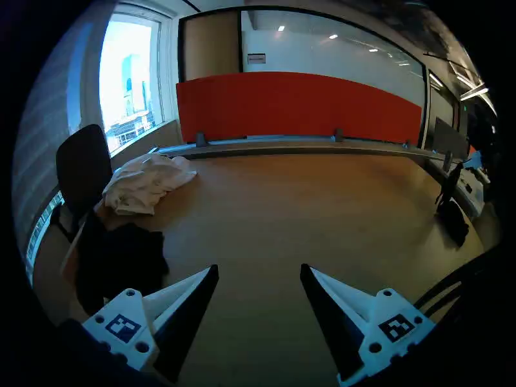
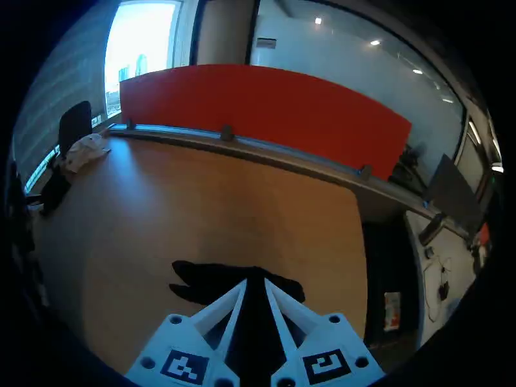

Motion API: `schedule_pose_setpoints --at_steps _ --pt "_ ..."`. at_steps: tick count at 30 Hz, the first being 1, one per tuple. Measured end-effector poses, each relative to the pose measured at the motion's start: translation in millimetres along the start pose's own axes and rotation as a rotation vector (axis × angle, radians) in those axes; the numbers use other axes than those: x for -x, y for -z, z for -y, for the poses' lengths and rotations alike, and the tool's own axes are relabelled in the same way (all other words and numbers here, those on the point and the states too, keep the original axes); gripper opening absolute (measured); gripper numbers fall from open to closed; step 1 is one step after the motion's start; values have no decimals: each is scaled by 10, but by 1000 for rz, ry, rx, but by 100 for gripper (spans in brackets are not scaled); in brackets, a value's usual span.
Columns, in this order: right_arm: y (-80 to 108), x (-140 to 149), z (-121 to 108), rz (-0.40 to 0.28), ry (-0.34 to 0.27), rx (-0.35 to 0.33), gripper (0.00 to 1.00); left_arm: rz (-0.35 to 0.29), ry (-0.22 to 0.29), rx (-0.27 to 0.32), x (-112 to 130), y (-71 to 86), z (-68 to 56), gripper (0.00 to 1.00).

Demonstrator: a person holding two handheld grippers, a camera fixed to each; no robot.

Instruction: Fold towel

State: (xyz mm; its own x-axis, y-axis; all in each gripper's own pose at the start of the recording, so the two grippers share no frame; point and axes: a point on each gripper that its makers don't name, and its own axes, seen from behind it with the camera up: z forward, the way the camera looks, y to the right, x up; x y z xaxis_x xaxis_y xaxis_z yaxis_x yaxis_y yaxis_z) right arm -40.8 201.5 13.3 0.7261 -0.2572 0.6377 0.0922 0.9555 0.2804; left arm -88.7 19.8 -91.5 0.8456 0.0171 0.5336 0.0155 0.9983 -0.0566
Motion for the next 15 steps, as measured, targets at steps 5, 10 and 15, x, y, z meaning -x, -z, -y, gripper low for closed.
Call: schedule_pose_setpoints --at_steps 5,10,15 --pt "59 154 -80 19 -21 17 5 0 -6 5 -5 8 -13 94" --pt "105 312 -145 38 -45 32 5 0 -11 9 -1 25 -26 94" --pt "145 456 -187 54 -67 42 5 1 -11 11 10 47 -24 94"
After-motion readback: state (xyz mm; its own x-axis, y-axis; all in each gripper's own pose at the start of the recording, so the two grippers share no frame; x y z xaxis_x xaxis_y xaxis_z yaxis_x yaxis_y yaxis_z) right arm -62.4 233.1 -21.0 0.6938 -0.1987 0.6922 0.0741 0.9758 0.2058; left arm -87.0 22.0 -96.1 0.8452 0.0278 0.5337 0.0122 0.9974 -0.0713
